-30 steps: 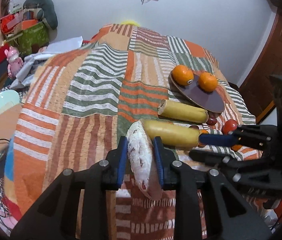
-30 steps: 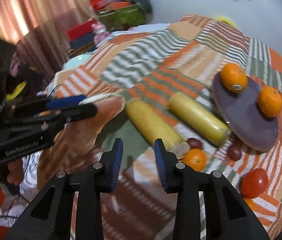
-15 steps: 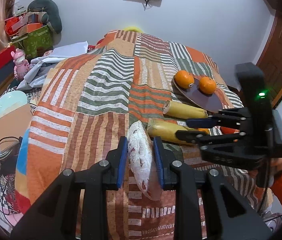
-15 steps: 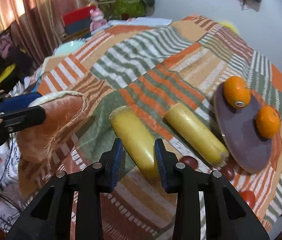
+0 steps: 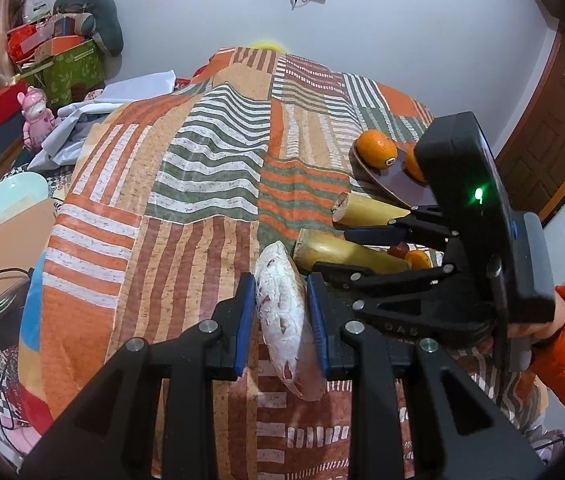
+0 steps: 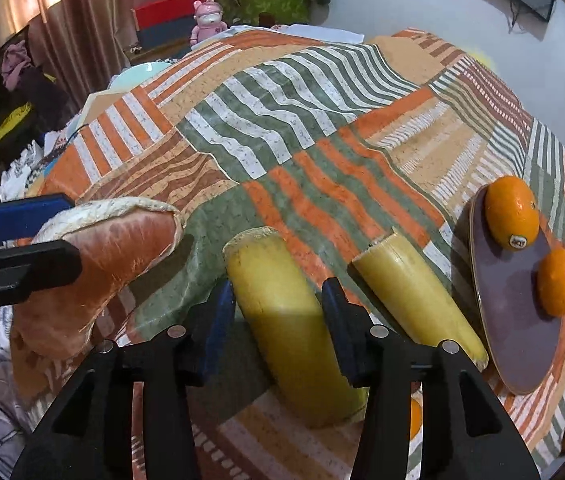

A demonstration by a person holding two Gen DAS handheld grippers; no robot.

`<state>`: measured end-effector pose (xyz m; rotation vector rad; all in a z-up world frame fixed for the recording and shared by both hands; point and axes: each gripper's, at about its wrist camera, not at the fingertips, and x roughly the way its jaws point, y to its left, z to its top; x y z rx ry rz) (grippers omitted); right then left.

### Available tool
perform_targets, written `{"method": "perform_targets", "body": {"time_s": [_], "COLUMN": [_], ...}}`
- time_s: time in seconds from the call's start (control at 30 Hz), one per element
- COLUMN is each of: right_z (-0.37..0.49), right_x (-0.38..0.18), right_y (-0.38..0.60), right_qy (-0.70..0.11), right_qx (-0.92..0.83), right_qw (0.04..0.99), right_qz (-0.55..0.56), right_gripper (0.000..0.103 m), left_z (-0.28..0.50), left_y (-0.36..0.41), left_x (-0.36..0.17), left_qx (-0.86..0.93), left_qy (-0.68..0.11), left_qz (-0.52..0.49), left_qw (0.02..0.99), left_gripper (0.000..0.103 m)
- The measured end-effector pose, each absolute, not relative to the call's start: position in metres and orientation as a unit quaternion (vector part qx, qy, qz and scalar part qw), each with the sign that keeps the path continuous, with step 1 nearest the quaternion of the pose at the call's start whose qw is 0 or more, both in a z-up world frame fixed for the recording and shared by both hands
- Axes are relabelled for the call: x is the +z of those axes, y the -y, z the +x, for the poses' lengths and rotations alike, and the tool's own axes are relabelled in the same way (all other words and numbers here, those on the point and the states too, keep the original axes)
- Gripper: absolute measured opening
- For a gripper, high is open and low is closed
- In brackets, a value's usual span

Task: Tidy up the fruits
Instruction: 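Close the right tool on the corn cob and lift it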

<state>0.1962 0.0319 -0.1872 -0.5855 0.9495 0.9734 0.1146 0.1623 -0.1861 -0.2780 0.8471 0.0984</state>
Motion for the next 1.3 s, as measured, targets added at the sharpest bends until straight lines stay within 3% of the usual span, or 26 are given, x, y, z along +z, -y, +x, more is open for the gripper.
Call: {"method": "perform_targets", "body": {"time_s": [0.23, 0.27, 0.3, 0.33, 0.57, 0.73, 0.9, 1.1, 1.3], "right_z": [0.196, 0.198, 0.200, 0.202, 0.212, 0.206, 0.211, 0.218, 0.224], "right_x": [-0.166, -0.160, -0.151, -0.142, -0.104, -0.134, -0.166, -0.183, -0.199], "right_y": [-0.019, -0.016, -0.009, -0.004, 0.024, 0.013, 0.005, -0.005, -0.011], "right_qy": [-0.408, -0.405, -0.398, -0.396, -0.389, -0.413, -0.452, -0.454, -0.465], "right_qx": [0.432, 0.431, 0.430, 0.430, 0.429, 0.430, 0.430, 0.428, 0.419], "right_qw": [0.765, 0.770, 0.778, 0.782, 0.795, 0.772, 0.749, 0.744, 0.743], "right_qz": [-0.247, -0.238, -0.227, -0.216, -0.178, -0.221, -0.223, -0.238, -0.240], "right_gripper": [0.033, 0.025, 0.004, 0.001, 0.001, 0.017, 0.017, 0.038, 0.038], "left_z": [0.115, 0.115, 0.115, 0.115, 0.118, 0.118, 0.120, 0.123, 0.128], "left_y": [-0.157, -0.157, -0.156, -0.155, -0.140, -0.136, -0.137, -0.140, -0.144], "left_x": [-0.177, -0.175, -0.173, -0.171, -0.154, -0.154, -0.157, -0.163, -0.170], "left_qx": [0.048, 0.048, 0.047, 0.046, 0.039, 0.036, 0.035, 0.034, 0.035], "left_qy": [-0.403, -0.401, -0.400, -0.398, -0.383, -0.385, -0.390, -0.394, -0.399], "left_qz": [-0.129, -0.129, -0.128, -0.127, -0.118, -0.119, -0.116, -0.121, -0.127], "left_qw": [0.905, 0.906, 0.906, 0.907, 0.915, 0.915, 0.913, 0.910, 0.907], "left_gripper": [0.026, 0.026, 0.026, 0.026, 0.026, 0.026, 0.026, 0.026, 0.026]}}
